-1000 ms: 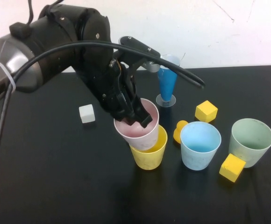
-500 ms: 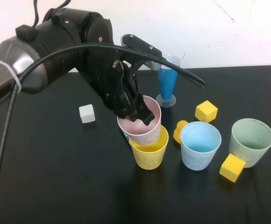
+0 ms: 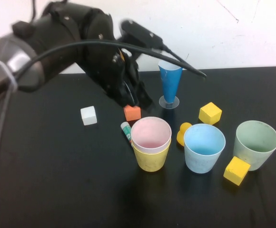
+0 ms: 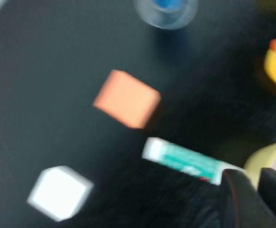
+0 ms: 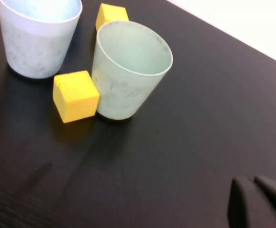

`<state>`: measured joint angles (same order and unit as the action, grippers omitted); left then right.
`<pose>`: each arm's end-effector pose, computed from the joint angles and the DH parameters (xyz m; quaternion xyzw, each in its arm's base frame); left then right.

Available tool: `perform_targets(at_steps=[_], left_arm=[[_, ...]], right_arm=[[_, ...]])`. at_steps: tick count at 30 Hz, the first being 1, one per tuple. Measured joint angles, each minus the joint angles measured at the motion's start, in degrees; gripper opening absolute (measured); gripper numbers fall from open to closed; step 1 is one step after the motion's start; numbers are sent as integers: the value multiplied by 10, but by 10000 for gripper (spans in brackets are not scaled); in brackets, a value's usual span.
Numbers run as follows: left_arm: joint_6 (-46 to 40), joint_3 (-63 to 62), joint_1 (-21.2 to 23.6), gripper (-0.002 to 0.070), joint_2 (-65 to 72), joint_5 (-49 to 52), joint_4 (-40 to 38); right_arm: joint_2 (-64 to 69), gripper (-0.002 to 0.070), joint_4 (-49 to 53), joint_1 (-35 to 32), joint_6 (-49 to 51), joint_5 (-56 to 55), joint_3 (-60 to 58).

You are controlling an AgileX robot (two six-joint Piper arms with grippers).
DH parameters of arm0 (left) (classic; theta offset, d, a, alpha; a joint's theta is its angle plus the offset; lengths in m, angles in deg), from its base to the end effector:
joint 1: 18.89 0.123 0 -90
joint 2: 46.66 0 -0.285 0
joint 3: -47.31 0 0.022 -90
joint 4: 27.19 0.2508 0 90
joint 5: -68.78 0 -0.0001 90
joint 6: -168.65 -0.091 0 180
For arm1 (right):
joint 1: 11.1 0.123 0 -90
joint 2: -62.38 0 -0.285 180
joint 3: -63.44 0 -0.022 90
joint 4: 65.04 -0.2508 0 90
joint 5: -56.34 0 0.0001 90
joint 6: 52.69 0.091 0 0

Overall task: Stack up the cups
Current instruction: Place the pink cup on the yellow cup, then pick up the green cup

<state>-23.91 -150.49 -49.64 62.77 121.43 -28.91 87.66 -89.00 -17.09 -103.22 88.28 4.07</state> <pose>0.3419 -0.2060 0.3327 0.3465 0.8864 -0.0624 0.3006 0.0725 0.0121 0.2533 -0.2301 0.8051 -0.0796 0.5409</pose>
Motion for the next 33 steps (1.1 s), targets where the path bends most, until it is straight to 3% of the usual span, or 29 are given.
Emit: perform_targets(at_steps=[3,8,12,19,23,27,33], left_arm=[[40,0,0,28,-42,-8,58],[126,-1,1,6,-152,-23,146],[165,38,1,3,-251,-66,168],[181,253,2,2,-428,-200,186],[182,396,2,2,-513,-275,192],[182,531,2,2,-585,-348,214],[185,669,2,2,-672,-450,238]], right_arm=[[10,-1,-1,0,0,13,0],[67,-1,-7,11,0,67,34],[117,-1,-18,18,-3,77,91],[222,-1,-82,18,-64,110,168],[270,-1,-157,26,-149,112,174],[320,-1,-209,57,-225,110,176],[388,-1,-216,109,-252,97,200]])
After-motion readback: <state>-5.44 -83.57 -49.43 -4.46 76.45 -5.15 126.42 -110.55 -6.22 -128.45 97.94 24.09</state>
